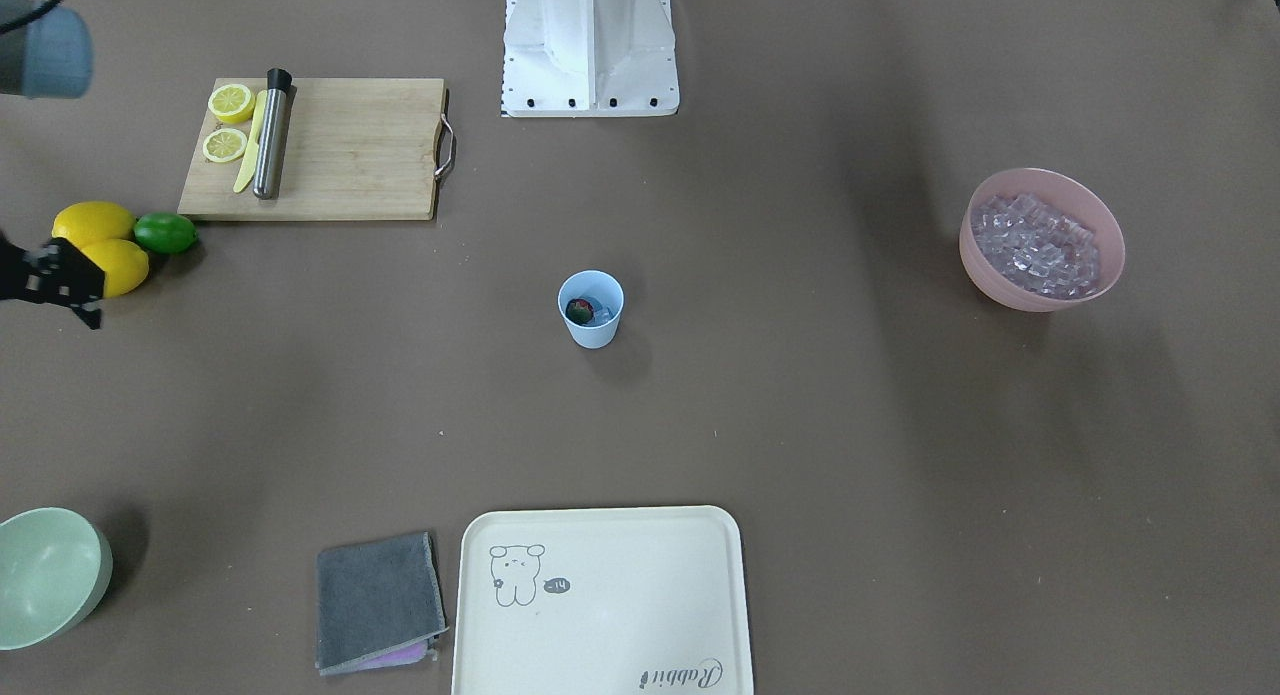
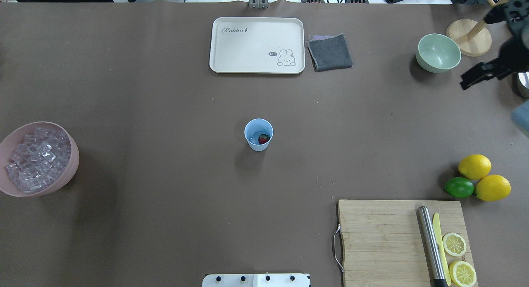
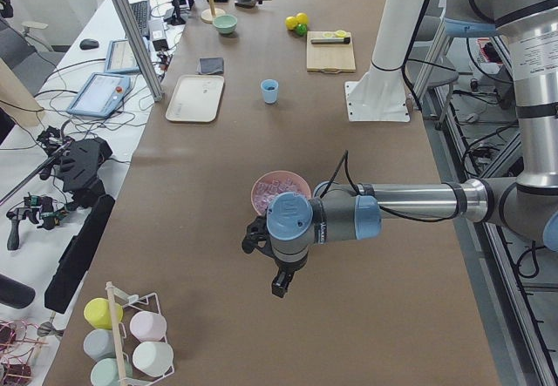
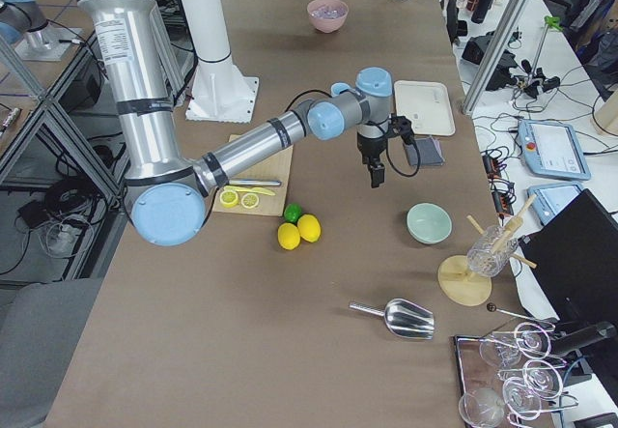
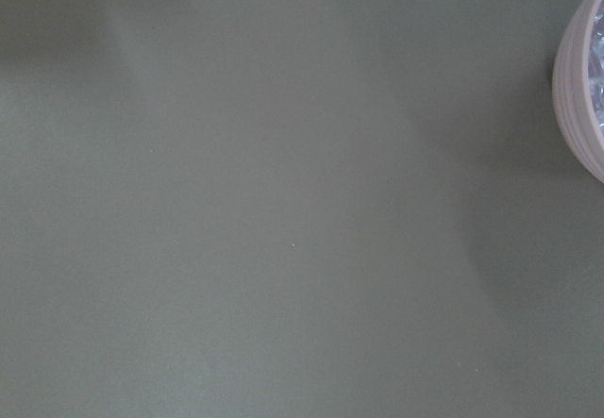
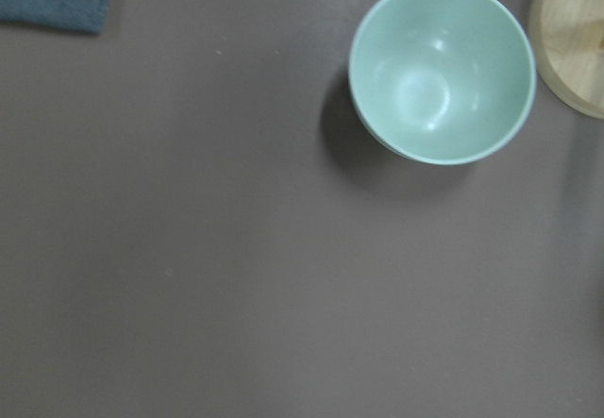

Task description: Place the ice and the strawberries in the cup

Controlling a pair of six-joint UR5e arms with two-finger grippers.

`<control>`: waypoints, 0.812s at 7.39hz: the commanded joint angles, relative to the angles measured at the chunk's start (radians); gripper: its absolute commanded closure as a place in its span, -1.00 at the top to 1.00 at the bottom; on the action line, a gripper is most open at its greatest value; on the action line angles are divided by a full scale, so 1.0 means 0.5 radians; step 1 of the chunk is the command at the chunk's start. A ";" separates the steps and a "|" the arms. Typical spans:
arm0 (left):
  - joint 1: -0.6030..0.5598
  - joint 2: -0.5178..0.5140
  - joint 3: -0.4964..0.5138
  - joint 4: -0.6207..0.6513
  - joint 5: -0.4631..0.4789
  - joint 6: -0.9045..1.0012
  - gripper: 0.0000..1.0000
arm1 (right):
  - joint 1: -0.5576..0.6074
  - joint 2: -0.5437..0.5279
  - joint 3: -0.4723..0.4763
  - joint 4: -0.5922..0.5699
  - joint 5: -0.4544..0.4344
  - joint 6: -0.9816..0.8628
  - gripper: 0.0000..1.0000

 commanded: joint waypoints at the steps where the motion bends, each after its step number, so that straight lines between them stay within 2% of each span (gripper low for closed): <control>1: 0.000 0.000 0.000 0.000 -0.006 0.000 0.99 | 0.391 -0.363 0.001 0.057 0.119 -0.637 1.00; 4: 0.000 0.000 0.000 -0.007 -0.009 0.003 0.99 | 0.686 -0.643 -0.005 0.057 0.113 -0.707 1.00; 6: 0.000 0.022 0.003 -0.016 -0.009 0.003 0.99 | 0.758 -0.738 0.004 0.060 0.113 -0.725 1.00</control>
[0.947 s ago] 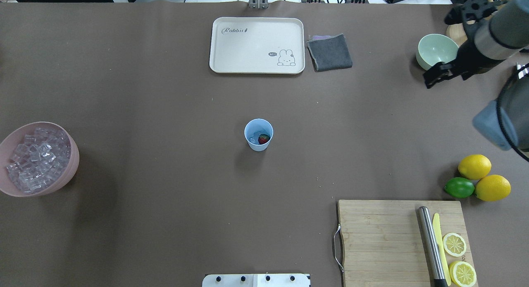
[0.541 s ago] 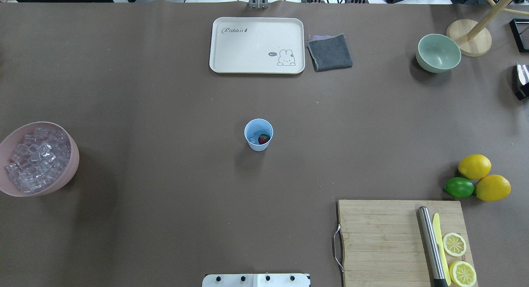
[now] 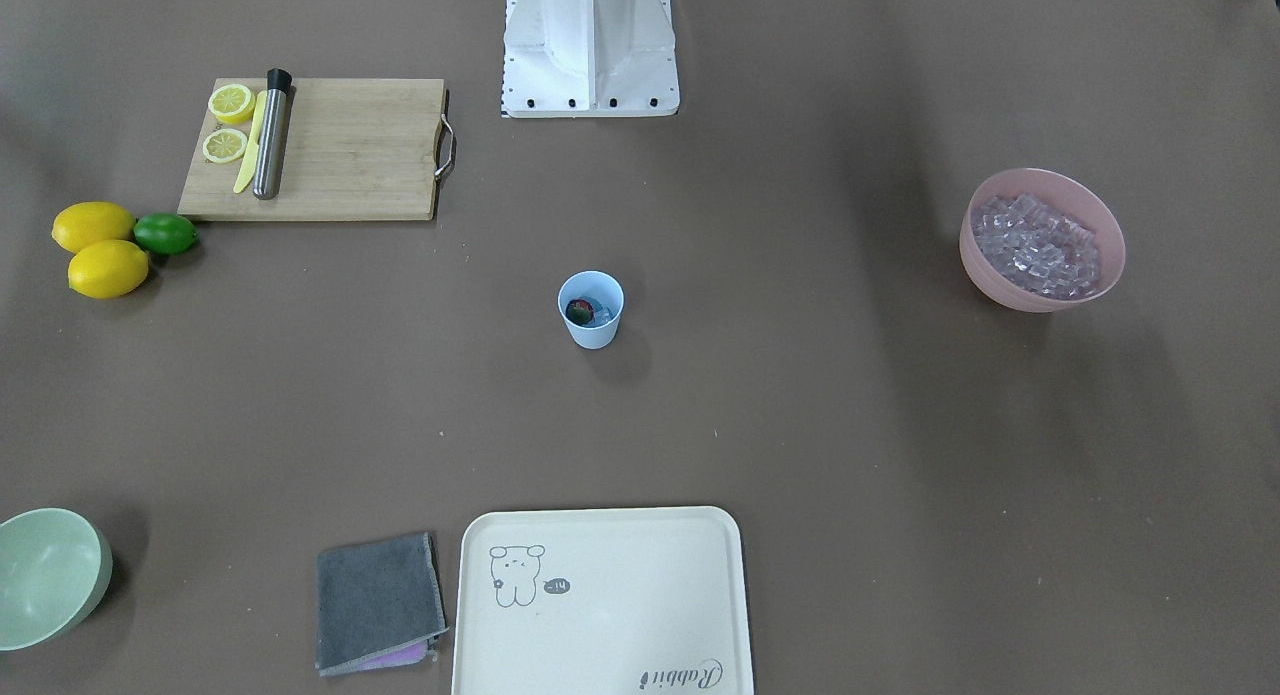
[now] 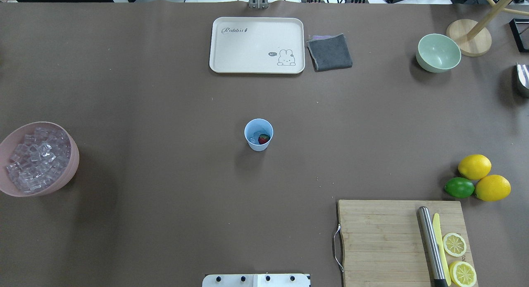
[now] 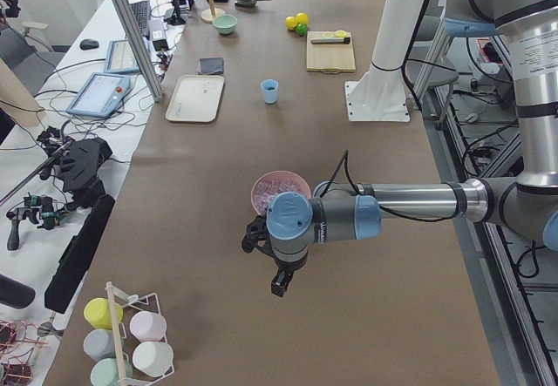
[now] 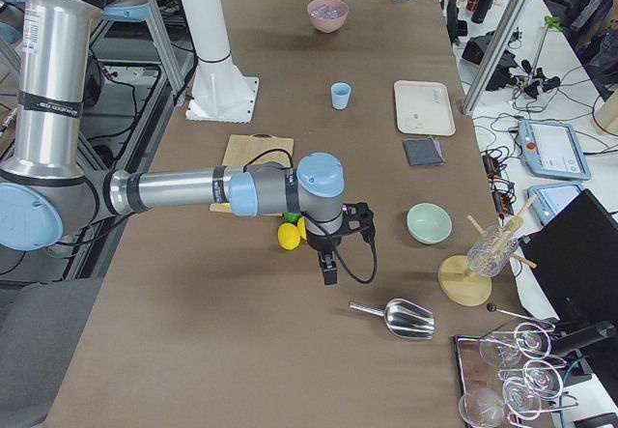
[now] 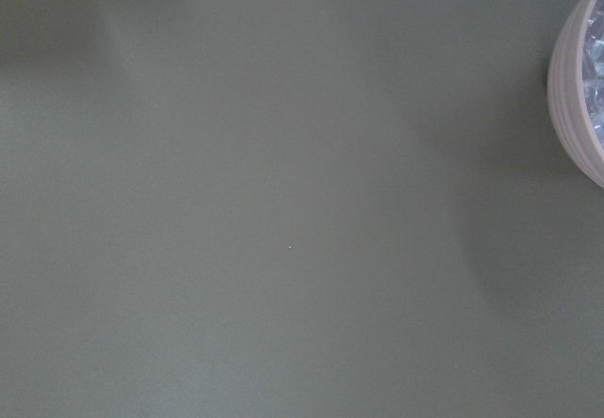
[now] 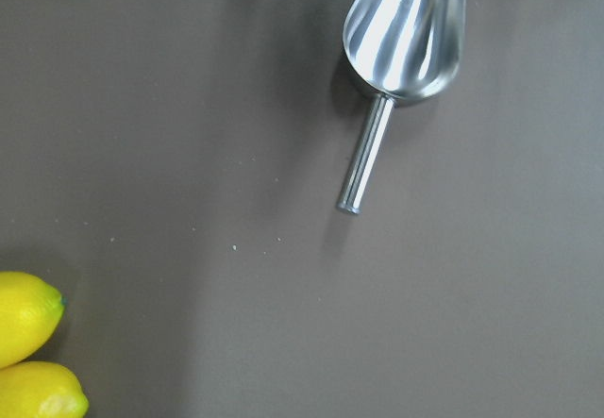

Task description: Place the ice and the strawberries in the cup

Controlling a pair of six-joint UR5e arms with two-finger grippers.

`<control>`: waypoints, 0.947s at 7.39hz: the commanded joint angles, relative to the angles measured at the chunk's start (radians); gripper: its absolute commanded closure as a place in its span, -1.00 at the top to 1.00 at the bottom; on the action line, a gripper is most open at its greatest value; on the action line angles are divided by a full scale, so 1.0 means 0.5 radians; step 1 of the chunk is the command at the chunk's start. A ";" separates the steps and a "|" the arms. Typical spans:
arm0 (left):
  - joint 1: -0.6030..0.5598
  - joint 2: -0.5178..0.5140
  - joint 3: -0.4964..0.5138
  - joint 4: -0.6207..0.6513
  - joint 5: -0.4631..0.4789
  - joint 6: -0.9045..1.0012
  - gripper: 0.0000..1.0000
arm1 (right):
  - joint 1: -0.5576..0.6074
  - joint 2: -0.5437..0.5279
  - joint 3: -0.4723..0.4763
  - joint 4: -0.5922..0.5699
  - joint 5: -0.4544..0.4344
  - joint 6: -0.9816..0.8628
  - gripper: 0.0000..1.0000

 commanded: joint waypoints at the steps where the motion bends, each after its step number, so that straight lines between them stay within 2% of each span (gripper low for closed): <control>1: 0.000 0.016 0.001 -0.009 -0.002 0.000 0.99 | 0.053 -0.058 -0.002 0.001 -0.001 0.006 1.00; 7: 0.003 0.019 0.001 -0.015 -0.002 0.000 0.99 | 0.066 -0.073 -0.088 -0.002 -0.028 0.013 1.00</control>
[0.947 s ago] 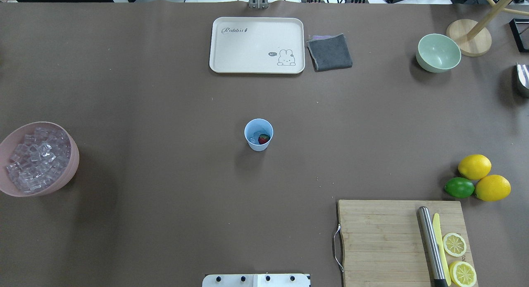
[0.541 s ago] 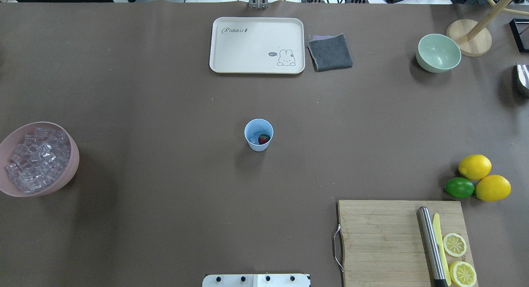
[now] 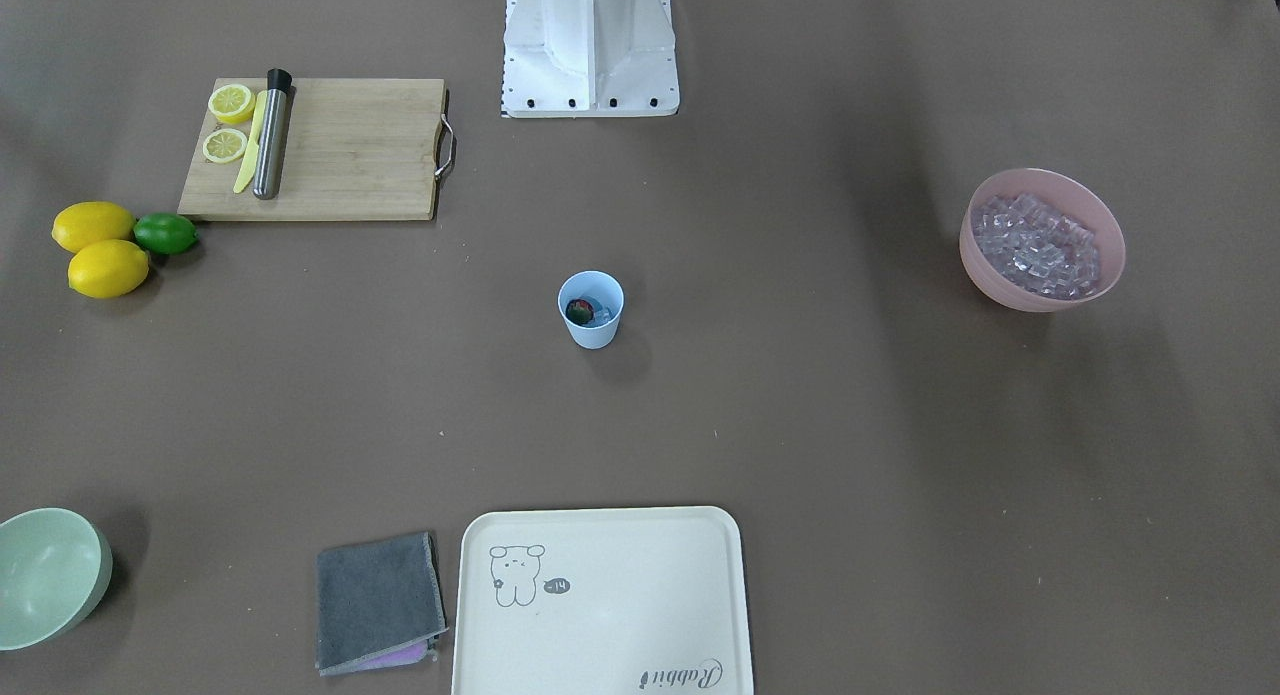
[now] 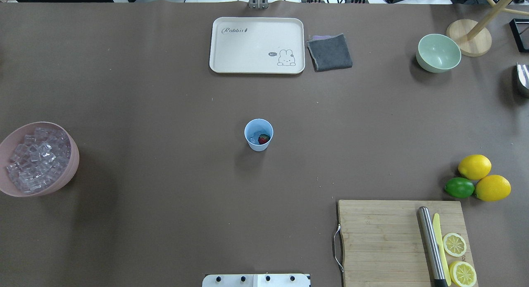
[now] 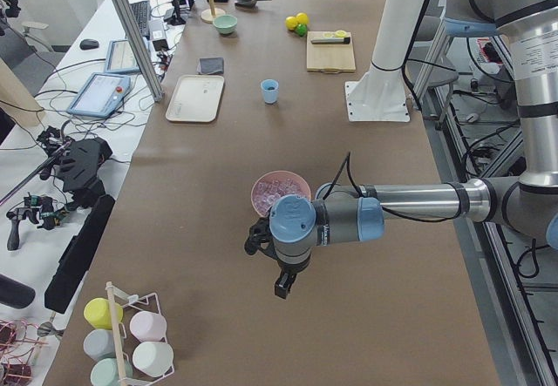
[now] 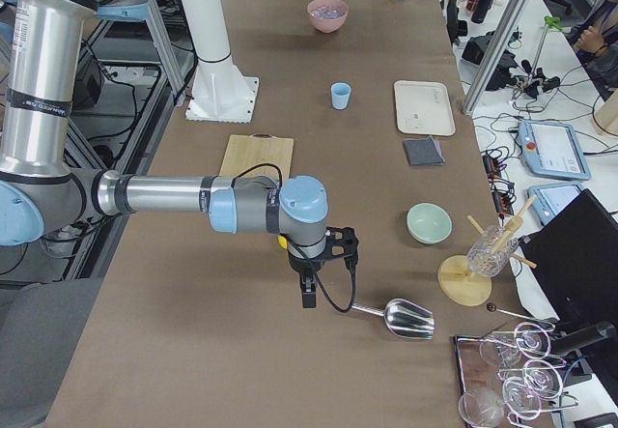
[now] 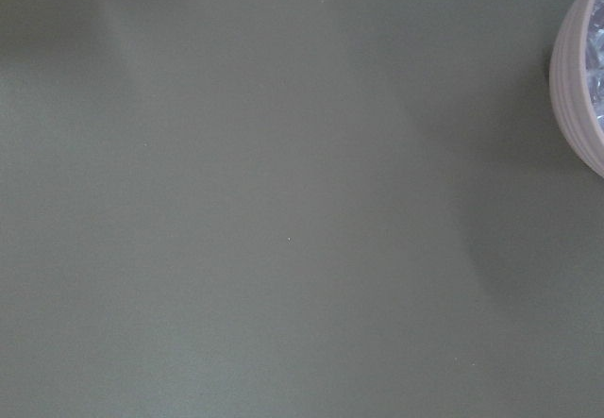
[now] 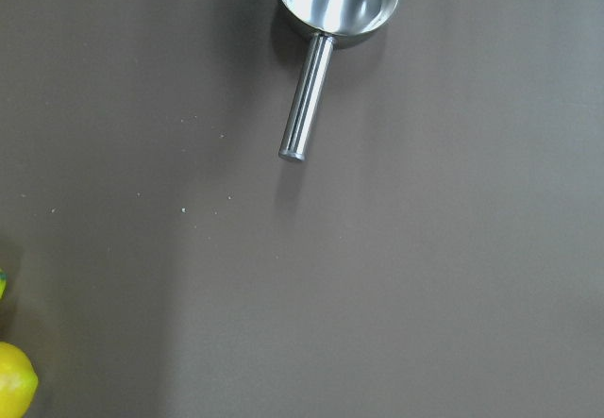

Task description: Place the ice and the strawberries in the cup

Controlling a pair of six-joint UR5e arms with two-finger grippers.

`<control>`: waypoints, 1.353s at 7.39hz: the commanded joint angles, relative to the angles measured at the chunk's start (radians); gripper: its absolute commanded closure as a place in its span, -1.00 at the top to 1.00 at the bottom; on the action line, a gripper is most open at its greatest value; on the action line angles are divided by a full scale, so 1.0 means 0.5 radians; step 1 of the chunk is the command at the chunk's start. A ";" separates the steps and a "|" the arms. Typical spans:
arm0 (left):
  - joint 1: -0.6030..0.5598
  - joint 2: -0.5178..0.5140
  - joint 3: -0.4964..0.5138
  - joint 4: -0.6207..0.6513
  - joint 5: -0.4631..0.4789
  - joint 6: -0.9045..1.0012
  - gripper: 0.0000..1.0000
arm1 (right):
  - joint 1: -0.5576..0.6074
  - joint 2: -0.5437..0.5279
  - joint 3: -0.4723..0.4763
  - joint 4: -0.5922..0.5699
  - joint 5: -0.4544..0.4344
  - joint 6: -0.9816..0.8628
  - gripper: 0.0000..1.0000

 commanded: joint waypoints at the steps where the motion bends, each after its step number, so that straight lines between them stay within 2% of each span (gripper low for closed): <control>1: 0.002 0.000 0.000 -0.002 0.000 0.000 0.99 | 0.005 -0.013 -0.022 0.000 -0.022 -0.016 1.00; 2: 0.002 0.000 -0.003 -0.002 0.000 0.000 0.99 | 0.005 -0.007 -0.073 0.003 -0.001 -0.016 1.00; 7: -0.001 0.000 -0.003 -0.005 0.000 0.000 0.99 | 0.005 -0.007 -0.052 0.003 0.000 -0.016 1.00; 10: -0.001 0.000 -0.003 -0.002 0.000 0.000 0.99 | 0.011 0.002 0.037 -0.009 -0.004 -0.013 1.00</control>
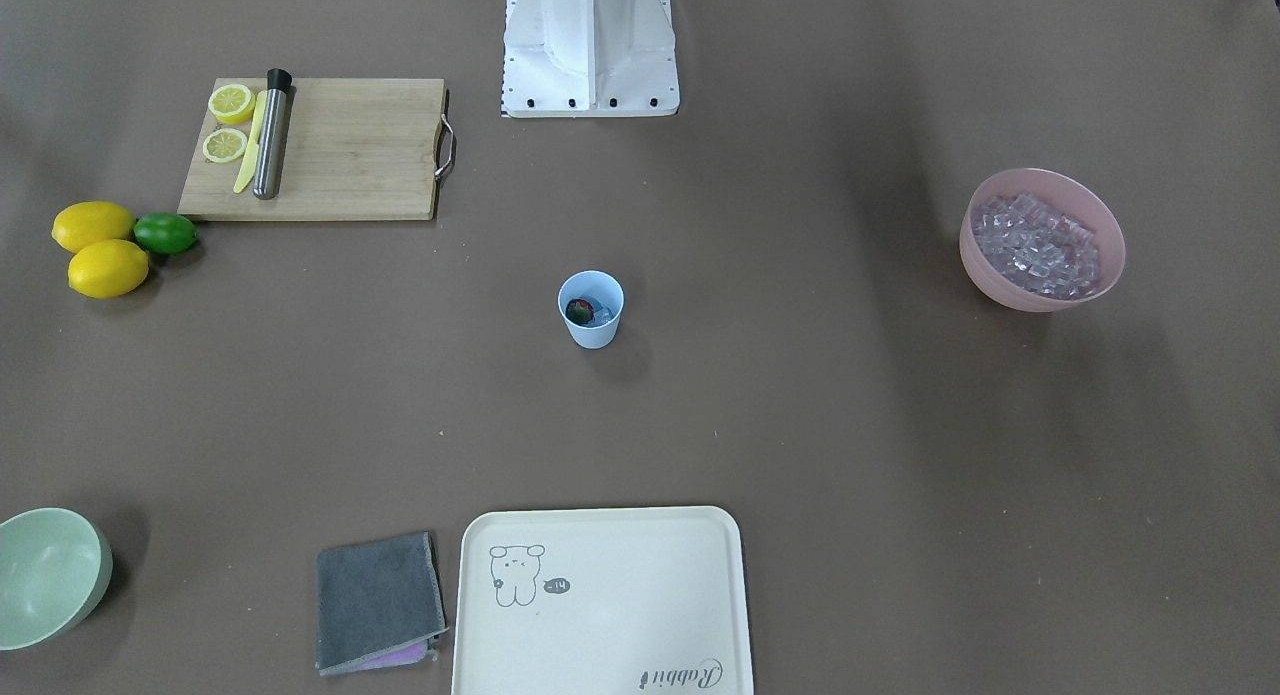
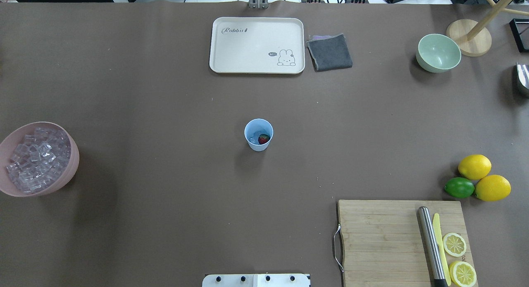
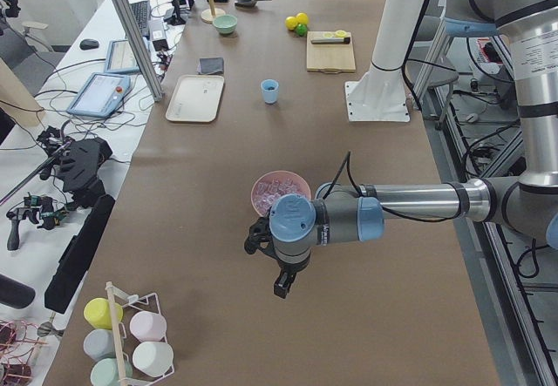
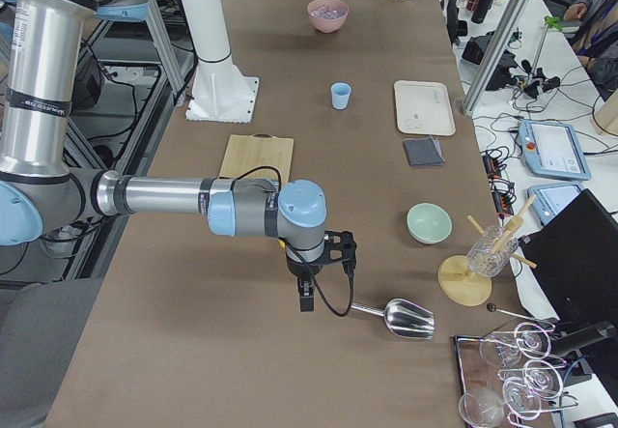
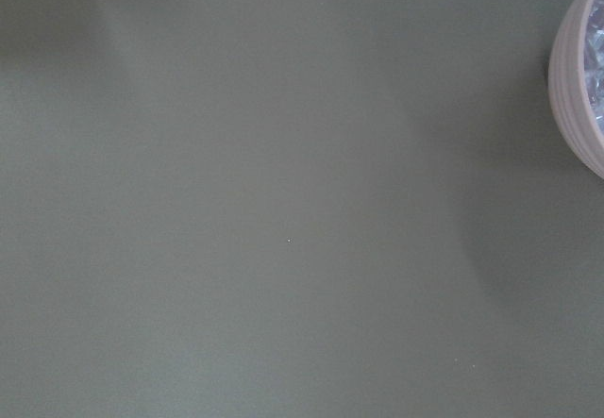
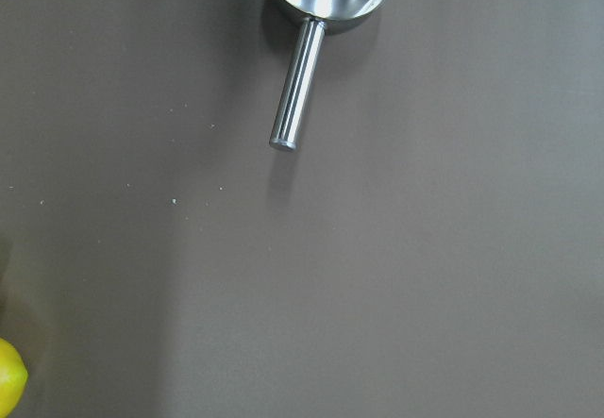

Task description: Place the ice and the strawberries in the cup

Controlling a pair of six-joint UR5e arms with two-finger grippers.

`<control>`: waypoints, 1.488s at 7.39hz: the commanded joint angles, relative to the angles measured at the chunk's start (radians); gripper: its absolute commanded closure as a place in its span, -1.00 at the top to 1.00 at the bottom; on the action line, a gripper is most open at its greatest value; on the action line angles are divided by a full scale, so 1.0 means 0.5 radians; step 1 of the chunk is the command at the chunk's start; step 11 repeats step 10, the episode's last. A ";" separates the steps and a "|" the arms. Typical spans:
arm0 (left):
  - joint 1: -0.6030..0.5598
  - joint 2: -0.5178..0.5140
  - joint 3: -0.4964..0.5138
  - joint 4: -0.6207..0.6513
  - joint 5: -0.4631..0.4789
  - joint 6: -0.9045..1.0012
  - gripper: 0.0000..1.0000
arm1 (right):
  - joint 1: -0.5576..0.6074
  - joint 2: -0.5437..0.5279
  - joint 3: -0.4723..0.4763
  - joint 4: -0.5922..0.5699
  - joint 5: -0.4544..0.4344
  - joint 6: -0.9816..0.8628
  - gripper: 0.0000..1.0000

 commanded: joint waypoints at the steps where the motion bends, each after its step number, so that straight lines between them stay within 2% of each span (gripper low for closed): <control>1: 0.000 0.003 0.000 0.001 0.000 0.000 0.99 | 0.006 0.011 0.028 -0.021 -0.003 0.021 1.00; 3: 0.000 0.003 0.000 0.001 0.000 0.000 0.99 | 0.009 -0.013 0.022 -0.033 0.000 0.027 1.00; 5: 0.000 0.003 0.003 0.001 0.003 0.000 0.99 | 0.015 0.020 0.055 -0.149 0.018 0.027 1.00; 7: 0.003 0.003 0.006 0.001 0.000 0.000 0.99 | 0.015 -0.001 0.056 -0.134 0.089 0.015 1.00; 11: 0.003 0.003 0.006 0.001 0.000 0.000 0.99 | 0.027 0.023 0.077 -0.131 0.089 0.012 1.00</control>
